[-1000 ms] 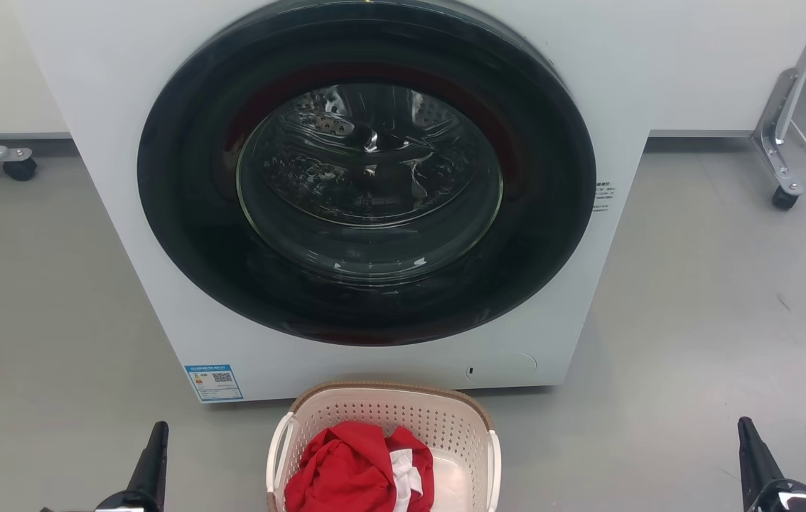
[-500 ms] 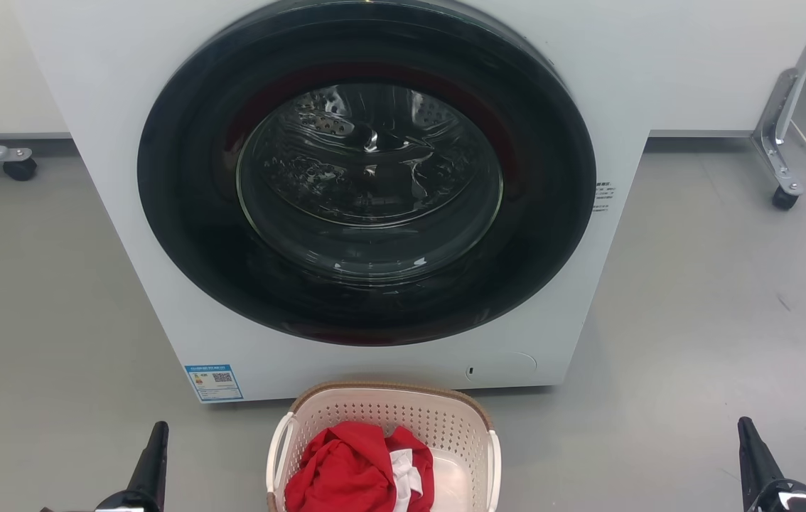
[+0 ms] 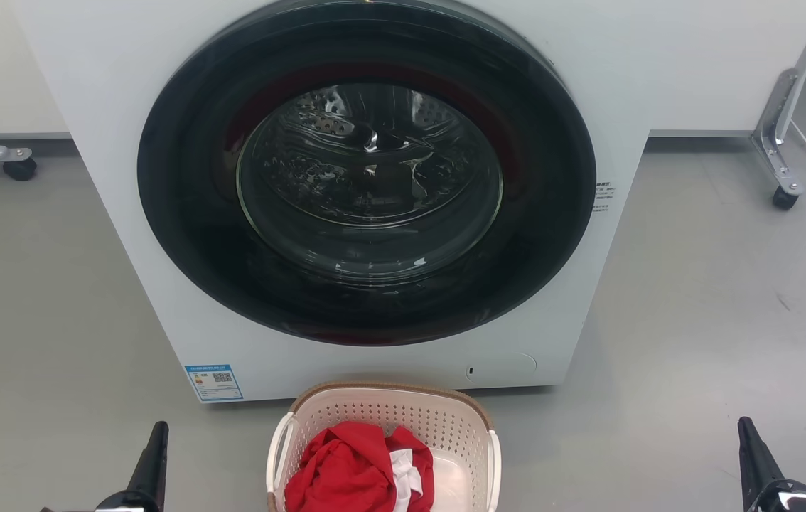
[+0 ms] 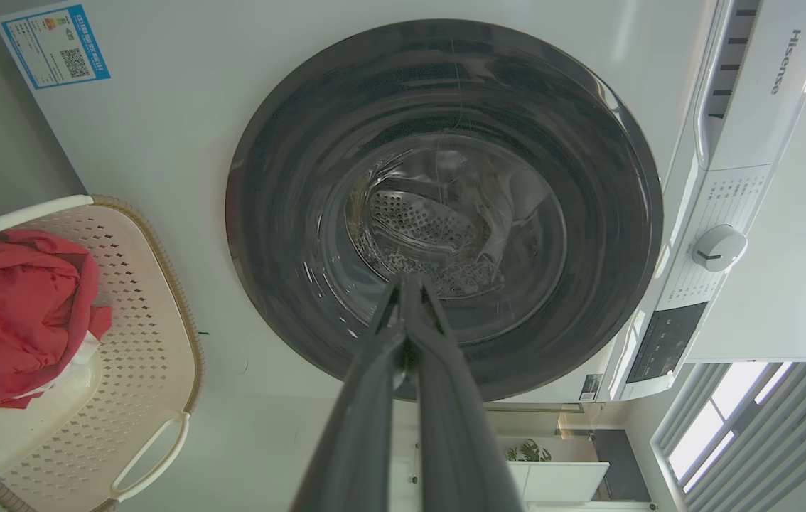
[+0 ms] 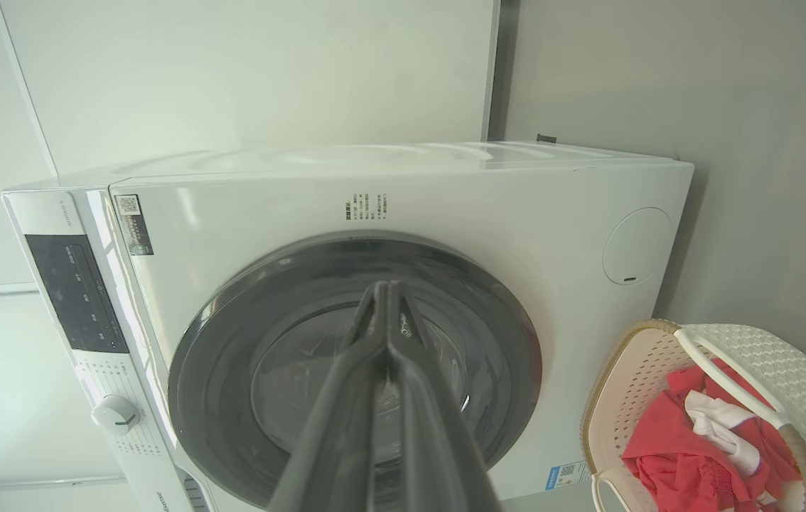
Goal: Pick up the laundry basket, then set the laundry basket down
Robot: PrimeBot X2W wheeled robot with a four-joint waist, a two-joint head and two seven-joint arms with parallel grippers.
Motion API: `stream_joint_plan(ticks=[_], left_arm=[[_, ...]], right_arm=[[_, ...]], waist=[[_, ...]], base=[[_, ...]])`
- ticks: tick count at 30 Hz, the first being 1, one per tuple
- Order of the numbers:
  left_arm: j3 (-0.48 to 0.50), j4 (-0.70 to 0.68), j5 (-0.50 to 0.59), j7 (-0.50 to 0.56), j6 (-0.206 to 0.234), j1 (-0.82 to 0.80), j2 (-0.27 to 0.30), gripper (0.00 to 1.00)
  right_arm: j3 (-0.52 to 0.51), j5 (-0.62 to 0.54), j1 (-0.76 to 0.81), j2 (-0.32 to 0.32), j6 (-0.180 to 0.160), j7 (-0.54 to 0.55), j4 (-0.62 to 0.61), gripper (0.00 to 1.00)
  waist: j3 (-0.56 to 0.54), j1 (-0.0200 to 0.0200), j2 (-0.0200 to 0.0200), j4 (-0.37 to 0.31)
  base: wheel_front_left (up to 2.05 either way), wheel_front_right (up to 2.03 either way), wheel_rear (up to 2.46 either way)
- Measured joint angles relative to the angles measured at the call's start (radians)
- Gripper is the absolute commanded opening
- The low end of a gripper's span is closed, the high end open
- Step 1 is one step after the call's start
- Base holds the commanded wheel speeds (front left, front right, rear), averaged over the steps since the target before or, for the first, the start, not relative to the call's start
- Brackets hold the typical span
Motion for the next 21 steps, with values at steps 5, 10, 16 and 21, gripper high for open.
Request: stream_joint_plan(ticks=[5,10,16,21], left_arm=[[0.000,0.000,0.000,0.000,0.000,0.000,0.000,0.00],[0.000,0.000,0.000,0.000,0.000,0.000,0.000,0.00],[0.000,0.000,0.000,0.000,0.000,0.000,0.000,0.00],[0.000,0.000,0.000,0.000,0.000,0.000,0.000,0.00]], right_arm=[[0.000,0.000,0.000,0.000,0.000,0.000,0.000,0.00],[0.000,0.000,0.000,0.000,0.000,0.000,0.000,0.00],[0.000,0.000,0.000,0.000,0.000,0.000,0.000,0.00],[0.000,0.000,0.000,0.000,0.000,0.000,0.000,0.00]], waist=[[0.000,0.0000,-0.0001,0.000],[0.000,0.0000,0.0000,0.000],[0.000,0.0000,0.0000,0.000],[0.000,0.0000,0.0000,0.000]], base=[[0.00,0.00,0.00],[0.00,0.00,0.00],[0.00,0.00,0.00],[0.00,0.00,0.00]])
